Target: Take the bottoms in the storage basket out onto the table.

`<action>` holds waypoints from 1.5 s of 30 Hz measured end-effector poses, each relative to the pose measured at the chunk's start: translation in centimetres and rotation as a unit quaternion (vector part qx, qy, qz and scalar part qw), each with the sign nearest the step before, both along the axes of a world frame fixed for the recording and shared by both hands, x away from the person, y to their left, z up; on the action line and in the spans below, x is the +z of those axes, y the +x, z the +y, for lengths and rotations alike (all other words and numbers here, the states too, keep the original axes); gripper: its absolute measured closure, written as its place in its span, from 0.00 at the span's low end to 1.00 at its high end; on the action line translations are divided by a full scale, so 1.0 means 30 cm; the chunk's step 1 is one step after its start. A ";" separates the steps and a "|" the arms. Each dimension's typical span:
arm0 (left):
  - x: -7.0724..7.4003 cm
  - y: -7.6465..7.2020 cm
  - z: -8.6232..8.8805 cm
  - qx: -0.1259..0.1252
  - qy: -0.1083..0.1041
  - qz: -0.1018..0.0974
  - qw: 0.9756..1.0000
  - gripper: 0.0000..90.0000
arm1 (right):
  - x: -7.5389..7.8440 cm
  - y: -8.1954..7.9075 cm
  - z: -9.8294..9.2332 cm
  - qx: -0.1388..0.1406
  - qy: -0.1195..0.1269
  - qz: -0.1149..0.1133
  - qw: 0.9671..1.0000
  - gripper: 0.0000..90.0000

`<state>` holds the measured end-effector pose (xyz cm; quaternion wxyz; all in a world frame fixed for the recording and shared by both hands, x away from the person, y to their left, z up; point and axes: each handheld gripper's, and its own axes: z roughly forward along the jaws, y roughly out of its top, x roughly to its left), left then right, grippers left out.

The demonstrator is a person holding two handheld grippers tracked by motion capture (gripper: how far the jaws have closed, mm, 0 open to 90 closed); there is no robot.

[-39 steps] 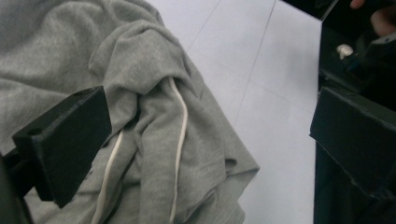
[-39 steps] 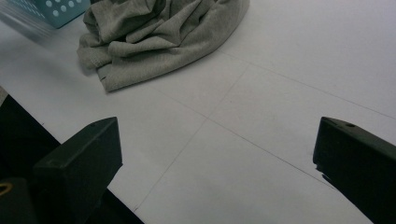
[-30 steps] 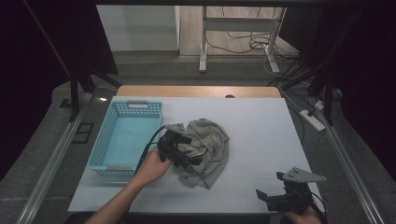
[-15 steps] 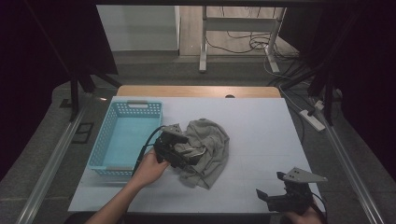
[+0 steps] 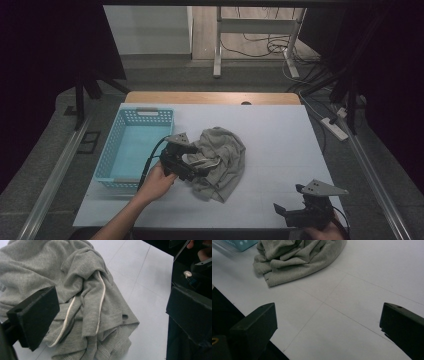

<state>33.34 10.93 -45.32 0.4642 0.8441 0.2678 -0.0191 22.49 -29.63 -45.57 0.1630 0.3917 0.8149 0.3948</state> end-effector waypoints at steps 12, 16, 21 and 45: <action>0.008 -0.019 0.022 -0.001 0.010 -0.006 1.000 0.00 | 0.000 -0.001 0.003 0.002 -0.004 0.000 1.000 0.02; 0.009 -0.027 0.031 0.000 0.008 -0.003 1.000 0.00 | 0.000 0.000 0.003 0.003 -0.006 0.001 1.000 0.02; 0.007 -0.037 0.042 0.002 -0.001 0.002 1.000 0.00 | 0.000 -0.001 0.003 0.003 -0.005 0.000 1.000 0.02; -0.003 -0.074 0.089 0.010 -0.007 0.010 1.000 0.00 | -0.001 -0.001 0.005 0.004 -0.007 -0.001 1.000 0.02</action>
